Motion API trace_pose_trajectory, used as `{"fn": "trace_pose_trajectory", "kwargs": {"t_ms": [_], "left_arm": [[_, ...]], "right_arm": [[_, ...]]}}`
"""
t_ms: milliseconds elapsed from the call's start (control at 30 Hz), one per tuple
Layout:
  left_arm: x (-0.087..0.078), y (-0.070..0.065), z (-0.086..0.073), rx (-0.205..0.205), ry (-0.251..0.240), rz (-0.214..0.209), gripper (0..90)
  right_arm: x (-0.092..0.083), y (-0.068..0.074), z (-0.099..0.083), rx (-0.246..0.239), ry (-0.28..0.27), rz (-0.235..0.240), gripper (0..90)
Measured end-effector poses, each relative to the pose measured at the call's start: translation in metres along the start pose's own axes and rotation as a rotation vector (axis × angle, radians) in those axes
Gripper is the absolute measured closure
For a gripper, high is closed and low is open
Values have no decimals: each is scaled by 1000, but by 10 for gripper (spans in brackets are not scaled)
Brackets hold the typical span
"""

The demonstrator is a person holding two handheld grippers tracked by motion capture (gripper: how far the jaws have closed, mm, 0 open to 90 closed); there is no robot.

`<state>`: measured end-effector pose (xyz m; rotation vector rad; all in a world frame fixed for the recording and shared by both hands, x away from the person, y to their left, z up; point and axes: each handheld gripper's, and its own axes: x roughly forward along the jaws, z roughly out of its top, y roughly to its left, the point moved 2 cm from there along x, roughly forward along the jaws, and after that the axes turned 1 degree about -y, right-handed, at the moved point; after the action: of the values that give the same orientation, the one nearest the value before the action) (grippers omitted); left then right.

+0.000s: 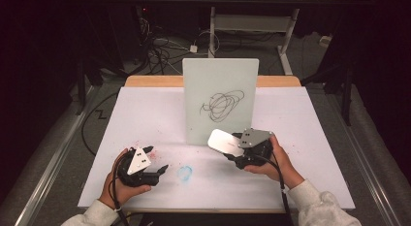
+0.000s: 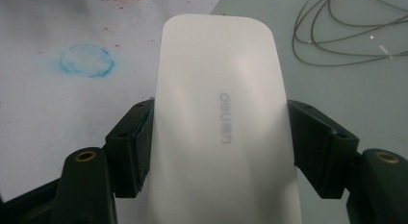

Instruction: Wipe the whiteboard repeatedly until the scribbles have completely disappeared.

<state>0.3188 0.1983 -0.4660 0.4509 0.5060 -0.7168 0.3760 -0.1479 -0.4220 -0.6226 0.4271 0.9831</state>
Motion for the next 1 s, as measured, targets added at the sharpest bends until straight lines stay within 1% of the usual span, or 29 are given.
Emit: {"fn": "trace_pose_trajectory", "kwargs": {"t_ms": [133, 233, 333, 500, 600, 700, 833, 900, 1000], "left_arm": [[-1, 1, -1, -9, 0, 2, 206], [-1, 1, -1, -5, 2, 6, 206], [-2, 0, -1, 3, 5, 8, 206], [-1, -1, -1, 13, 8, 3, 206], [-2, -3, -1, 22, 11, 6, 206], [-2, -4, -1, 22, 14, 6, 206], [-1, -4, -2, 22, 22, 2, 206], [0, -4, -2, 22, 26, 2, 206], [1, -4, -2, 22, 28, 1, 206]], "right_arm": [[0, -1, 2, 0, -11, -9, 313], [0, -1, 2, -7, -6, -19, 313], [0, -2, 1, 0, -11, -31, 313], [-2, -5, 1, 11, -26, -79, 313], [-3, -7, 0, 14, -42, -116, 313], [-6, -10, 0, 17, -53, -171, 313], [-10, -14, 3, -6, -56, -292, 313], [-11, -18, 4, -26, -52, -364, 313], [-11, -25, 7, -30, -42, -435, 313]]}}
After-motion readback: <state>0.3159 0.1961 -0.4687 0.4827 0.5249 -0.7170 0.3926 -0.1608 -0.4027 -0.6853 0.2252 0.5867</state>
